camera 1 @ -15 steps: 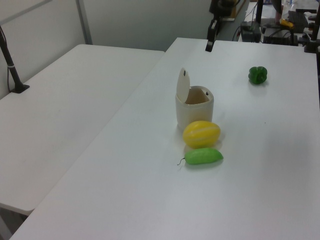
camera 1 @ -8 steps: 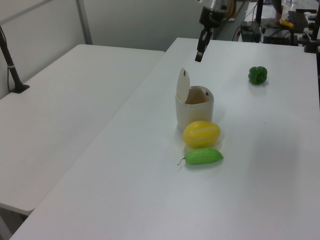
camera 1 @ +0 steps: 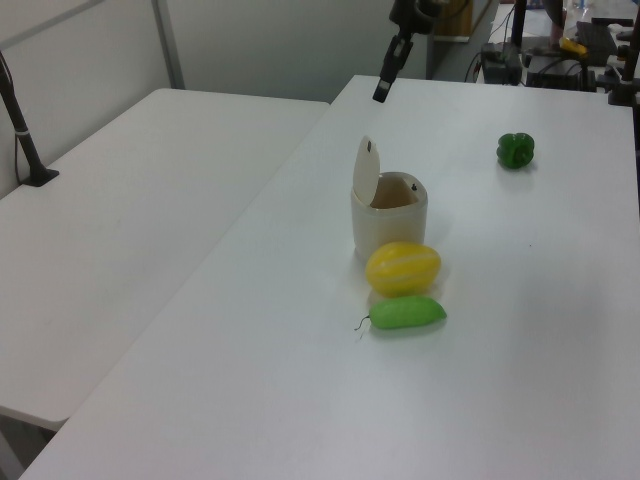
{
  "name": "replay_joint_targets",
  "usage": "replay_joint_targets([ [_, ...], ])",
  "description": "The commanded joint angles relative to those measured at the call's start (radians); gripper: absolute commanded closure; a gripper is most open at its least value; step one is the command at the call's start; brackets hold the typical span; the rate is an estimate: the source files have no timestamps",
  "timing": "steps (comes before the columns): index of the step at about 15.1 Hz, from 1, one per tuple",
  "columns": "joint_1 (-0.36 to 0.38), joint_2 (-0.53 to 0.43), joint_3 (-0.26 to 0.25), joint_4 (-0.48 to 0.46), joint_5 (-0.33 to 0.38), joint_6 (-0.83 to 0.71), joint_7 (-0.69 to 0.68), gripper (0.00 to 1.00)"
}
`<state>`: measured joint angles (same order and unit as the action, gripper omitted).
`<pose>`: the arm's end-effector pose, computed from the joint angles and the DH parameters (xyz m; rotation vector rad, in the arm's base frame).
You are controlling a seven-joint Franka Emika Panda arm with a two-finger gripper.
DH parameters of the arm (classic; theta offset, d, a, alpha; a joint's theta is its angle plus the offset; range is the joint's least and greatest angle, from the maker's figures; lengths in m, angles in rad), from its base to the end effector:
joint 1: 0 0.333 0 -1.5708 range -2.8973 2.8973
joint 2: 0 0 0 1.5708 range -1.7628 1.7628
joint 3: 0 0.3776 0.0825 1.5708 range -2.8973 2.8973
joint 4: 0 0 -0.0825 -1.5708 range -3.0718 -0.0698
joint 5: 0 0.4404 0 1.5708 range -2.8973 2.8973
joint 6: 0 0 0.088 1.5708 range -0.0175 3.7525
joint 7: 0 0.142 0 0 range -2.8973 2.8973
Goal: Close garbage bin
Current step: 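Move the gripper over the open lid of the white bin, then push the raised lid down with the gripper until it shuts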
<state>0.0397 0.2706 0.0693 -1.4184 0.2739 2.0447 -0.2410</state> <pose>0.7534 0.0989 0.6064 -2.8113 -0.3711 -0.5359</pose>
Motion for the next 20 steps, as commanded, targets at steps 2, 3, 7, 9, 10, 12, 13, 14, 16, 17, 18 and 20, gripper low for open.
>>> replay_joint_targets([
  [2, 0.069, 0.038, 0.007, 0.006, 0.027, 0.144, -0.024, 1.00],
  [3, 0.084, 0.053, 0.007, 0.007, 0.025, 0.175, -0.020, 1.00],
  [7, 0.107, 0.088, 0.004, 0.006, 0.007, 0.192, -0.032, 1.00],
  [9, 0.111, 0.091, 0.001, 0.001, -0.004, 0.184, -0.064, 1.00],
  [10, 0.111, 0.090, 0.001, -0.001, -0.007, 0.178, -0.079, 1.00],
  [12, 0.109, 0.088, -0.003, -0.004, -0.021, 0.110, -0.099, 1.00],
  [13, 0.109, 0.087, -0.006, -0.004, -0.042, 0.057, -0.112, 1.00],
  [14, 0.109, 0.079, -0.025, -0.004, -0.053, -0.011, -0.132, 1.00],
  [16, 0.117, 0.067, -0.049, -0.002, -0.053, -0.099, -0.141, 1.00],
  [17, 0.123, 0.062, -0.065, -0.002, -0.053, -0.110, -0.138, 1.00],
  [18, 0.124, 0.062, -0.083, -0.004, -0.053, -0.122, -0.136, 1.00],
  [20, 0.124, 0.062, -0.106, -0.005, -0.054, -0.158, -0.141, 1.00],
])
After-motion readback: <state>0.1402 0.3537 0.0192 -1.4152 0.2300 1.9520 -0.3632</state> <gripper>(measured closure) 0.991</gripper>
